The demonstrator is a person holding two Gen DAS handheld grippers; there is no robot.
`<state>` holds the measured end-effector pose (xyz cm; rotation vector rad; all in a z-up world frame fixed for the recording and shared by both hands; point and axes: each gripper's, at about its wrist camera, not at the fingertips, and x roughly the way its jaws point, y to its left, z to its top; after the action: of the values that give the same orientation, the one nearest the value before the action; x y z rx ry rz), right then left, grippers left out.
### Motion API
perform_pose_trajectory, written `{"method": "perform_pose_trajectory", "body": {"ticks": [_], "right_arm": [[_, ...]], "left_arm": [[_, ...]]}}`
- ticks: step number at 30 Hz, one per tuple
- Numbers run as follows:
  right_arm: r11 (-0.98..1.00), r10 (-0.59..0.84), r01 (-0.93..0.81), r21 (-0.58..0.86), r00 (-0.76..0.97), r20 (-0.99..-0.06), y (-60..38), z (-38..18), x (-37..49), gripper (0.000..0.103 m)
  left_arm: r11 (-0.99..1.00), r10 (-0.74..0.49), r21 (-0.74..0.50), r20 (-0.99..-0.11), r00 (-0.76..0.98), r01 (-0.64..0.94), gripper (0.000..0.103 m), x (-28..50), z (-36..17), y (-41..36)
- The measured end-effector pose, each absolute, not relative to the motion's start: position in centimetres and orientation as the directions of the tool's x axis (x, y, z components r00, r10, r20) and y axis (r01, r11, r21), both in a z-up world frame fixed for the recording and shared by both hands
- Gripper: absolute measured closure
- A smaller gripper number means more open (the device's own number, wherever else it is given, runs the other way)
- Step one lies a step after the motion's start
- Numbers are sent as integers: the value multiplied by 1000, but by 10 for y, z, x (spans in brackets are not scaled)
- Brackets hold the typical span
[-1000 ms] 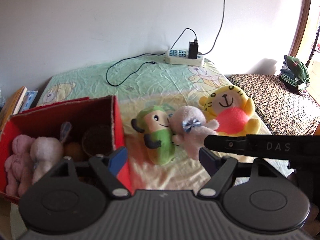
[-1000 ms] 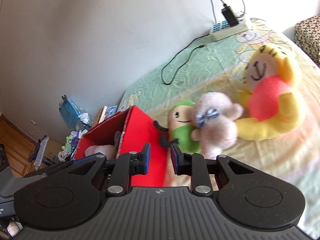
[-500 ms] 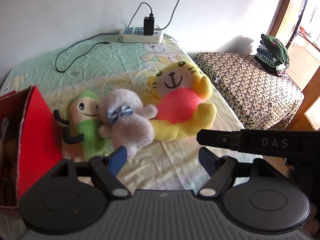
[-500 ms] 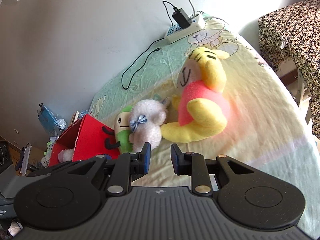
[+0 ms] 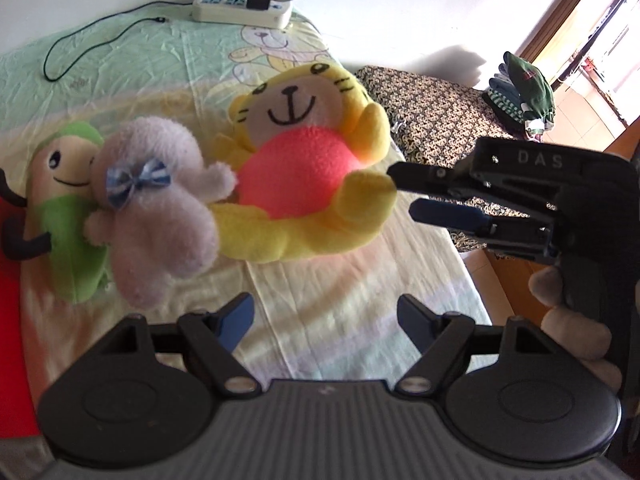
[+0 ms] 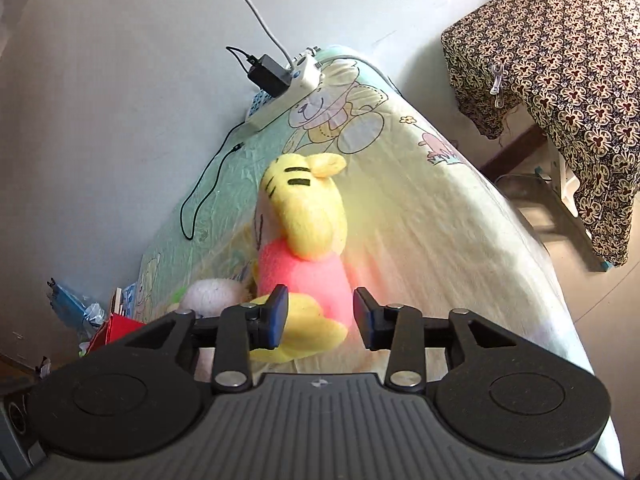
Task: Organize objects
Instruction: 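Close the right gripper on the yellow tiger's pink body, then lift the yellow tiger off the bed with the right gripper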
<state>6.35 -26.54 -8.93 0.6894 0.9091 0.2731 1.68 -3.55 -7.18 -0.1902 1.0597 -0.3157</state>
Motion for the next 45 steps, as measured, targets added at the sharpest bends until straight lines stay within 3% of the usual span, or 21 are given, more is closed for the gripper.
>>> {"method": "perform_pose_trajectory", "body": {"ticks": [7, 8, 11, 12, 14, 17, 22, 30, 34, 45], "right_arm": [[674, 588, 121, 729, 509, -629, -258, -121, 101, 50], [670, 598, 121, 733, 497, -629, -255, -124, 104, 45], [659, 623, 102, 745, 482, -616, -249, -128, 112, 44], [660, 630, 91, 746, 475, -615, -247, -129, 115, 46], [655, 653, 53, 754, 462, -600, -244, -127, 115, 58], [672, 656, -4, 740, 467, -593, -243, -119, 110, 65], [664, 669, -11, 748, 456, -587, -253, -117, 93, 67], [649, 685, 16, 761, 424, -592, -274, -119, 49, 67], [647, 691, 14, 763, 414, -593, -282, -118, 27, 67], [695, 627, 13, 719, 479, -614, -285, -114, 33, 45]], "left_arm": [[937, -349, -312, -835, 425, 155, 21, 30, -86, -32], [938, -348, -314, -837, 422, 149, 21, 33, -88, -30], [939, -342, -318, -841, 420, 129, 21, 40, -92, -25], [940, -341, -320, -842, 419, 123, 21, 42, -92, -23], [939, -342, -324, -843, 416, 115, 21, 43, -93, -20], [935, -353, -331, -837, 419, 125, 21, 40, -90, -18], [919, -393, -346, -808, 440, 187, 21, 27, -74, -20], [826, -560, -454, -725, 401, 333, 14, 6, -55, -36], [806, -586, -479, -729, 353, 347, 11, 7, -64, -47], [806, -590, -526, -747, 307, 271, 5, 24, -85, -34]]}}
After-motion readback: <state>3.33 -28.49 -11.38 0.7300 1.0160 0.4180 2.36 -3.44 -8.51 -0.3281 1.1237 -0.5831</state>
